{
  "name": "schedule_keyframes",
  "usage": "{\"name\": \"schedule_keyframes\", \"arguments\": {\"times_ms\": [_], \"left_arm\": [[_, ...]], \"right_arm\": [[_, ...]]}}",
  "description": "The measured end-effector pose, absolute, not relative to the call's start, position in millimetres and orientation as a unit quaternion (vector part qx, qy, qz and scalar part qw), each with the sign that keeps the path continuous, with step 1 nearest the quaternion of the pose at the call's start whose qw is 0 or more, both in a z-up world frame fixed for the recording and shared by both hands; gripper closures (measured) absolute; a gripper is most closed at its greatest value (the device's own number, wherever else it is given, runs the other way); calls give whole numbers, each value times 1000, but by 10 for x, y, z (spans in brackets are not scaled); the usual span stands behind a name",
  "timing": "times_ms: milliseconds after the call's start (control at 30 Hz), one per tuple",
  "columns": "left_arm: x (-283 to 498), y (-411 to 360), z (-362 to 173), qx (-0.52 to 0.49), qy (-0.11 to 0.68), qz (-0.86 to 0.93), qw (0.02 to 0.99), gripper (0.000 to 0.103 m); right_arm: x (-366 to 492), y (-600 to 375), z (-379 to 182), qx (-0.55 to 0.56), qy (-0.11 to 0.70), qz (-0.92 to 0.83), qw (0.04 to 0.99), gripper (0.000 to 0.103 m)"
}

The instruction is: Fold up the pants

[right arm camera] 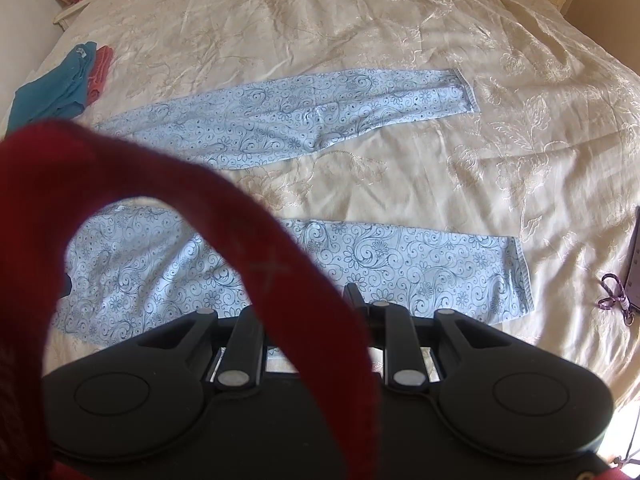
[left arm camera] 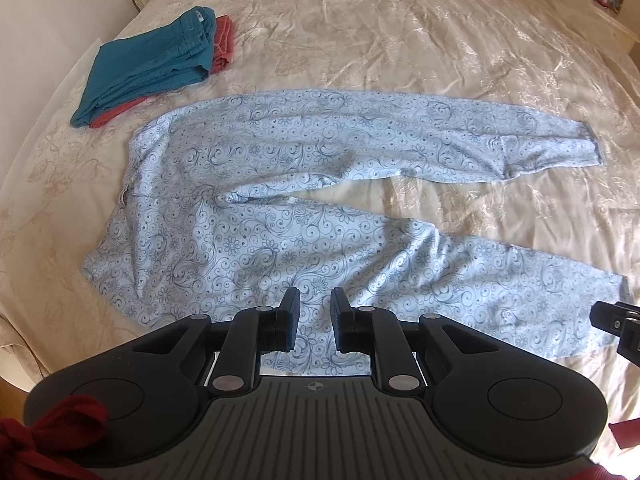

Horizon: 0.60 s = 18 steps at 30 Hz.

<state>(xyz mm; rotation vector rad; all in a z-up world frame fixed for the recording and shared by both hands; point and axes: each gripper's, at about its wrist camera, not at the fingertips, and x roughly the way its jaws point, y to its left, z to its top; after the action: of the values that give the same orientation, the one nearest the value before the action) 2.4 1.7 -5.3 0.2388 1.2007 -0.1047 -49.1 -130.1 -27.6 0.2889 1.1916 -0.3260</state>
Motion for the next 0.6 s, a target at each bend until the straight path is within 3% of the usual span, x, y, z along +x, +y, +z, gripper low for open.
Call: {"name": "schedule_keyframes", "arguments": {"times_ms": [600], "left_arm": [[73,-1,-72,112,568,-49,814,86]], "right_arm": [[-420,-1299,-310,127,561,-145,805,70]]}}
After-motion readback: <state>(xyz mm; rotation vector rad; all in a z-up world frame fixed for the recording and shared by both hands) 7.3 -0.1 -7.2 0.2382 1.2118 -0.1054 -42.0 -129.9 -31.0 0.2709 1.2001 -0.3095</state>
